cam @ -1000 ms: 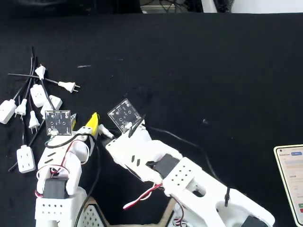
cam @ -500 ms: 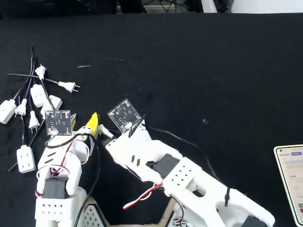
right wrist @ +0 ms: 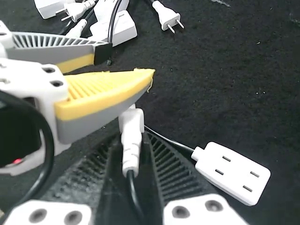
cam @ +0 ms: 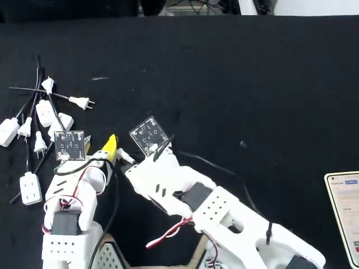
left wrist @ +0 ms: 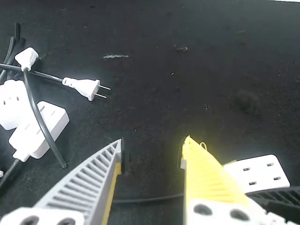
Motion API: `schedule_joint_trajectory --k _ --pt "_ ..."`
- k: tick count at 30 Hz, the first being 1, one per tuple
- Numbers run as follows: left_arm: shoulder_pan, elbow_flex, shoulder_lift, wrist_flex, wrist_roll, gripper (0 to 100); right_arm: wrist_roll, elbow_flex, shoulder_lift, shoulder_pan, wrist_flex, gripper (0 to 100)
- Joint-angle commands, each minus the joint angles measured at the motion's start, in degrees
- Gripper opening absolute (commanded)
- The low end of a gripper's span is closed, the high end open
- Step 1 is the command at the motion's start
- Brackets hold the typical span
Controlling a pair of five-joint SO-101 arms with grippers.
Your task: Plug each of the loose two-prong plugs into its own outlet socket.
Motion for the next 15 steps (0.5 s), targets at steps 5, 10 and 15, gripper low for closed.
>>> schedule_joint_trajectory --k 5,10,15 --pt "-0.7 -1.0 0.3 0.3 -0.4 22 3.3 -1.3 -2.2 2.9 -1.6 1.1" --pt "-5.3 -4.7 0.2 0.3 2.8 22 5.4 -5.2 -1.9 6.3 6.8 1.1" --pt "-10.4 -6.5 0.2 0.3 8.4 22 9.6 -13.2 -1.7 13.3 18.9 1.1"
